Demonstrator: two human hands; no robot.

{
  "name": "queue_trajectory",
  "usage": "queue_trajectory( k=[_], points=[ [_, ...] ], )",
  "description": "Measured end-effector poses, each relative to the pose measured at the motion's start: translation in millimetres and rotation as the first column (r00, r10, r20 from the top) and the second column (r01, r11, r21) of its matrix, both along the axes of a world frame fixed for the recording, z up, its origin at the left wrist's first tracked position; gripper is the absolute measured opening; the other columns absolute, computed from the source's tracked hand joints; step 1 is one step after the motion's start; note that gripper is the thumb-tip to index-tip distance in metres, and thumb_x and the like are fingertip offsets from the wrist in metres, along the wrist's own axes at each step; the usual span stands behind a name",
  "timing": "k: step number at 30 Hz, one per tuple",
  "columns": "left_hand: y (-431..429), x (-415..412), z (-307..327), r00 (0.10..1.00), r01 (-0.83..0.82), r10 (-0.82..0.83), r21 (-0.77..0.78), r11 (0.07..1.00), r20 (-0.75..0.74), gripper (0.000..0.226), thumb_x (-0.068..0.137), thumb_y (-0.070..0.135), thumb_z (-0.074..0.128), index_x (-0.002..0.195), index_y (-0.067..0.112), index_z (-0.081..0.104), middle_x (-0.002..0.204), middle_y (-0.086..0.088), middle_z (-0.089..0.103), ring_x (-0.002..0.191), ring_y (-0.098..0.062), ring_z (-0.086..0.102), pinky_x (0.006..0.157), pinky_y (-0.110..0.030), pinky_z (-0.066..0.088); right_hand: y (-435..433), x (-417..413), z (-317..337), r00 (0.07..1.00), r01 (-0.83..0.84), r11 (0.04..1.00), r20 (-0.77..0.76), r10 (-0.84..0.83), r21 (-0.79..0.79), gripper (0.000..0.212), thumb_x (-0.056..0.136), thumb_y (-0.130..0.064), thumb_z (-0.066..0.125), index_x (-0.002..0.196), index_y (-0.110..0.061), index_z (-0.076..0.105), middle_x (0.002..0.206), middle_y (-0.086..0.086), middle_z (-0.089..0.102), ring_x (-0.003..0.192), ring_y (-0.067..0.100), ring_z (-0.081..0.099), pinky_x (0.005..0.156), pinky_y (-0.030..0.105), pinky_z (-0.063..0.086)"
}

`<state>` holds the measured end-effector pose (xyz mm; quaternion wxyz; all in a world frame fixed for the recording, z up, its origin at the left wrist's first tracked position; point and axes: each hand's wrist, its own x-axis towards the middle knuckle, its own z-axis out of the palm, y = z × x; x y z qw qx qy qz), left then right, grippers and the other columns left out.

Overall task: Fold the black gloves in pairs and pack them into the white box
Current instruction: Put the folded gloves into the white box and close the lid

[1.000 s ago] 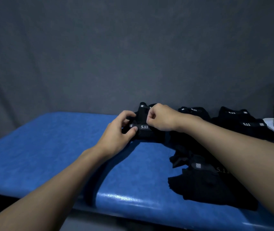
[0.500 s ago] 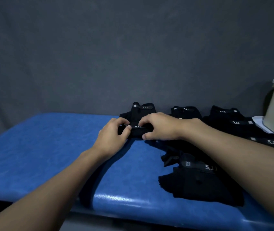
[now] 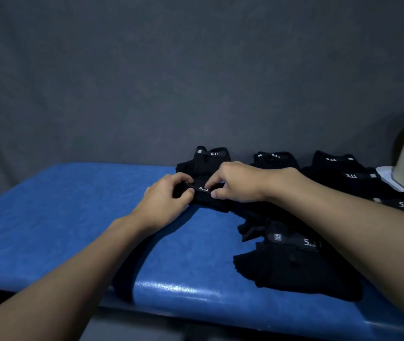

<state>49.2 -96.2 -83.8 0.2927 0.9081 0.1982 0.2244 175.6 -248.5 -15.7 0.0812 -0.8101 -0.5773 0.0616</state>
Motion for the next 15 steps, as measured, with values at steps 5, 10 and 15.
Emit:
queue_trajectory(
  k=[5, 10, 15],
  points=[
    [1.2, -0.7, -4.6, 1.000, 0.010, -0.007, 0.097, 0.995, -0.028, 0.037, 0.095, 0.040, 0.060, 0.130, 0.029, 0.058, 0.118, 0.006, 0.061, 0.114, -0.014, 0.056, 0.105, -0.043, 0.042, 3.0, -1.3, -2.8, 1.000, 0.013, 0.998, 0.010, -0.013, -0.054, 0.031, 0.095, -0.029, 0.057, 0.125, -0.025, 0.064, 0.087, -0.012, 0.055, 0.100, 0.013, 0.055, 0.086, 0.023, 0.041],
    [-0.3, 1.6, -6.1, 0.999, 0.004, 0.002, 0.150, 0.989, -0.042, 0.033, 0.096, 0.042, 0.057, 0.127, 0.031, 0.055, 0.111, 0.007, 0.059, 0.109, -0.016, 0.055, 0.103, -0.046, 0.041, 6.0, 2.4, -6.2, 0.999, 0.054, 0.998, 0.005, -0.054, -0.030, 0.035, 0.092, -0.031, 0.062, 0.127, -0.025, 0.060, 0.103, -0.006, 0.054, 0.102, 0.013, 0.053, 0.085, 0.026, 0.039],
    [3.1, -0.9, -8.1, 0.998, 0.041, -0.043, 0.052, 0.998, 0.040, 0.033, 0.094, 0.044, 0.057, 0.125, 0.038, 0.046, 0.115, 0.010, 0.059, 0.111, -0.013, 0.055, 0.104, -0.048, 0.041, 8.5, 4.2, -4.8, 0.995, 0.093, 0.987, 0.008, -0.095, 0.130, 0.030, 0.087, -0.031, 0.068, 0.113, -0.018, 0.064, 0.107, -0.001, 0.061, 0.102, 0.018, 0.057, 0.084, 0.028, 0.045]
  ],
)
